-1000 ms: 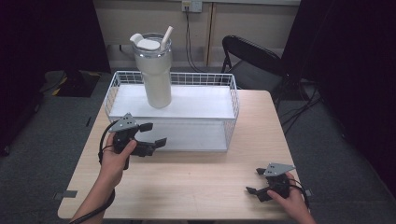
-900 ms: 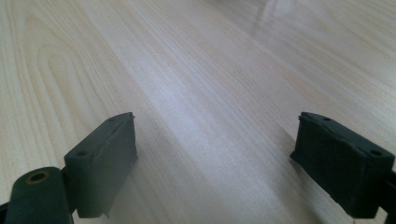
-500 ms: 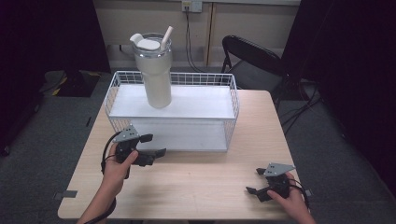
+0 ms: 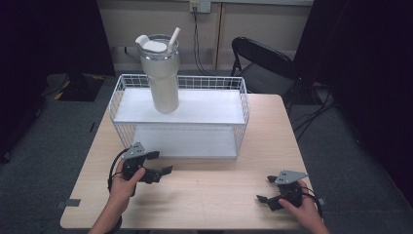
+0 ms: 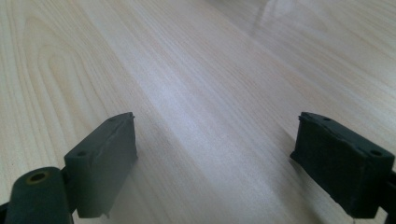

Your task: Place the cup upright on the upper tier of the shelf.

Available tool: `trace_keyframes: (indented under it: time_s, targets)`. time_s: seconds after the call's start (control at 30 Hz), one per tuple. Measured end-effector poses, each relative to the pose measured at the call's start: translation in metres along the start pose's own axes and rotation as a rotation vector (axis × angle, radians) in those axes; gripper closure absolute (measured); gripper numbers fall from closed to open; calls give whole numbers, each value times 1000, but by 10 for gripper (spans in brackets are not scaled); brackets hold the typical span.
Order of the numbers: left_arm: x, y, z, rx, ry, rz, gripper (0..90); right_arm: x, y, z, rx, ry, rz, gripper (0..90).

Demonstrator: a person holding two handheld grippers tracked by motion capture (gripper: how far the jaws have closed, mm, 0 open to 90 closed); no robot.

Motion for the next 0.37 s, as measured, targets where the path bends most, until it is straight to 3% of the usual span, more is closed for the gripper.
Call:
trace_keyframes:
  time_s: [0.2,0.37]
  targets:
    - [-12,0,0,1,-18,7,157,0,0,0,0,0,0,125]
    - [-19,-1,0,6,-13,46,157,0,0,0,0,0,0,125]
Point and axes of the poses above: each handheld gripper's, and its own axes: y roughly forward along the jaws, x roughly out of its top, z roughly to its left, the point moved 5 cm from there along y, roughly forward along the jaws, and after that the axes turned 5 degrees about y, right-handed, at the moved point
